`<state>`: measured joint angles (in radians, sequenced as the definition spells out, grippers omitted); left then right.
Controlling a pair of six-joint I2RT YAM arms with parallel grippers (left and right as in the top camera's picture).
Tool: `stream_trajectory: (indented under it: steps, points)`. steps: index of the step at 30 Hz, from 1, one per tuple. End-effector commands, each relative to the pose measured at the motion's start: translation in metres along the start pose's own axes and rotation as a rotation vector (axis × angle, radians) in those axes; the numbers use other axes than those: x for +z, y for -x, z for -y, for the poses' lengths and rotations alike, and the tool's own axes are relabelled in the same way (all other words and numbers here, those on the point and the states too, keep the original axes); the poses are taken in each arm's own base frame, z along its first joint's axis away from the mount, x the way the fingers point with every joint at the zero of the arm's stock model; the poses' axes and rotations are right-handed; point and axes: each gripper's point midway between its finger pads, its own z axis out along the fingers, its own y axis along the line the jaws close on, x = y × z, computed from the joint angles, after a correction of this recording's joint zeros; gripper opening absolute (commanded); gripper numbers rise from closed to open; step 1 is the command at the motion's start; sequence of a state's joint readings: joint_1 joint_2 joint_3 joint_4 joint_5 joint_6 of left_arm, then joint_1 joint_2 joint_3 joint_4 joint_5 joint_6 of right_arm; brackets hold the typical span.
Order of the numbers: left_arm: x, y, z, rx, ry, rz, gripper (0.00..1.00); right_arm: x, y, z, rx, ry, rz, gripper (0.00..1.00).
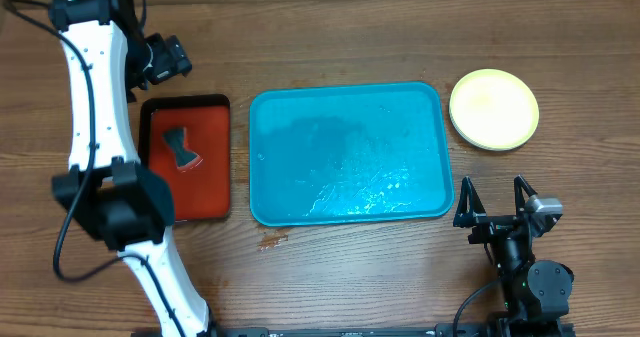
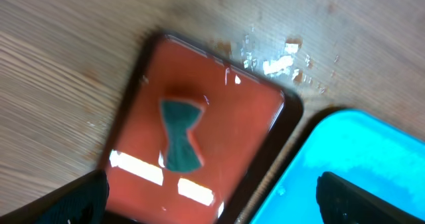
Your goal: Clean dirty plates on tray and stack at the side
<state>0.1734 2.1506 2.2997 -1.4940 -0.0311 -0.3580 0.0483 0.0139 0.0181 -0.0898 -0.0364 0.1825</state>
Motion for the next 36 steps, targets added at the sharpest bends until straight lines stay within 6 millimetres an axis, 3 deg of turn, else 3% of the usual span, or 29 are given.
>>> stream_trajectory:
  steps: [1, 3, 6, 11, 21, 24, 28, 36]
  points:
    - [-0.078, -0.007, -0.011, 0.032, 0.011, 0.202, 1.00, 0.000, 0.000, 0.001, -0.007, -0.004, 0.009, 1.00]
    - [-0.096, -0.018, -0.014, 0.056, -0.016, 0.271, 1.00, 0.000, 0.000, 0.001, -0.007, -0.004, 0.009, 1.00]
    - [-0.103, -0.039, -0.017, 0.151, -0.050, 0.326, 1.00, 0.000, 0.000, 0.001, -0.007, -0.004, 0.009, 1.00]
    - [-0.089, -0.091, -0.021, 0.309, -0.126, 0.371, 1.00, 0.000, 0.000, 0.001, -0.007, -0.004, 0.009, 1.00]
    - [-0.068, -0.195, -0.045, 0.341, -0.236, 0.564, 1.00, 0.000, 0.000, 0.001, -0.007, -0.004, 0.009, 1.00]
    - [-0.066, -0.212, -0.060, 0.332, -0.213, 0.661, 1.00, 0.000, 0.000, 0.001, -0.007, -0.004, 0.009, 1.00]
    - [-0.062, -0.228, -0.060, 0.403, -0.250, 0.789, 1.00, 0.000, 0.000, 0.001, -0.007, -0.004, 0.009, 1.00]
    - [-0.058, -0.217, -0.041, 0.429, -0.377, 1.111, 1.00, 0.000, 0.000, 0.001, -0.007, -0.004, 0.009, 1.00]
